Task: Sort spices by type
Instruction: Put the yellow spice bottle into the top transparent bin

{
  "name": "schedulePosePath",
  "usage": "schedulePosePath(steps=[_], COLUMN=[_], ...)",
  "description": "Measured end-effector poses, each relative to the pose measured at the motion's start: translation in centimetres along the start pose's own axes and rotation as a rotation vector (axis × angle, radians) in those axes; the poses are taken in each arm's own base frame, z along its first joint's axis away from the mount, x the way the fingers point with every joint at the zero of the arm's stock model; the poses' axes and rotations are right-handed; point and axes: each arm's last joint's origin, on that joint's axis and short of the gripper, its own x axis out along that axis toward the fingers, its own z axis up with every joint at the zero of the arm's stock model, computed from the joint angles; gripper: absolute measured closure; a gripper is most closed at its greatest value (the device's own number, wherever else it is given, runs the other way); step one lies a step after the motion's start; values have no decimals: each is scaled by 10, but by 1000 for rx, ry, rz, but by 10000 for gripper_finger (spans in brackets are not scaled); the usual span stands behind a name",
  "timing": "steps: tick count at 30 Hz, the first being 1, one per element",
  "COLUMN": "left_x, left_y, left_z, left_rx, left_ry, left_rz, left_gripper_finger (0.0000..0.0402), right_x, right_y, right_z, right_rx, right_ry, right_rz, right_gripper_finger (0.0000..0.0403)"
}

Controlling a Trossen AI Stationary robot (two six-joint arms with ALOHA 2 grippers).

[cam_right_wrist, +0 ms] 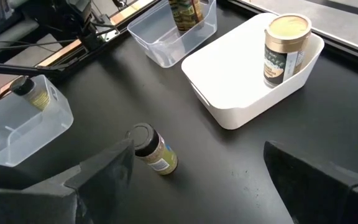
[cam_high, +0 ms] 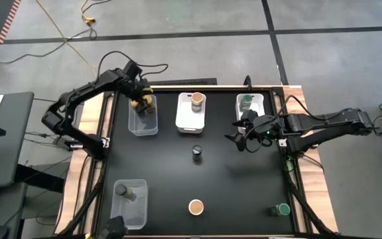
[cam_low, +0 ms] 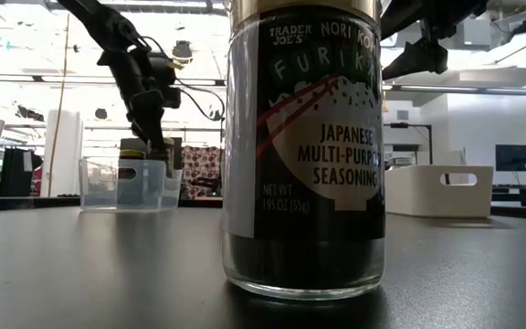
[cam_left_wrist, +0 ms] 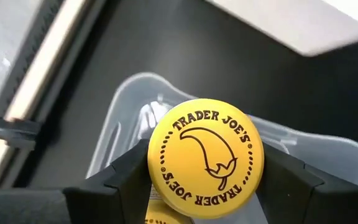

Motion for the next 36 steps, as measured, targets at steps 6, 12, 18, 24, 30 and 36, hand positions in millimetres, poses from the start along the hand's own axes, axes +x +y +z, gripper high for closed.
schedulePosePath(steps=[6,12,18,24,30,36], left_x=[7,5,5,7,11,11], left_y=[5,3,3,6,5,7], left_z=[9,7,7,6,2,6], left_rx=[-4,0,11,28,26,46], left_ry=[27,45,40,34,40,6], left_rz=[-16,-26,-23,-17,-18,0], left_gripper_finger=[162,167,165,165,164,164], right_x=[0,0,0,0,0,0], right_y=[0,0,0,0,0,0], right_z=[0,0,0,0,0,0], right_rx=[11,11,9,6,7,7], right_ry=[0,0,1,1,1,0], right_rz=[0,0,0,-1,0,0], right_gripper_finger=[17,17,17,17,17,17])
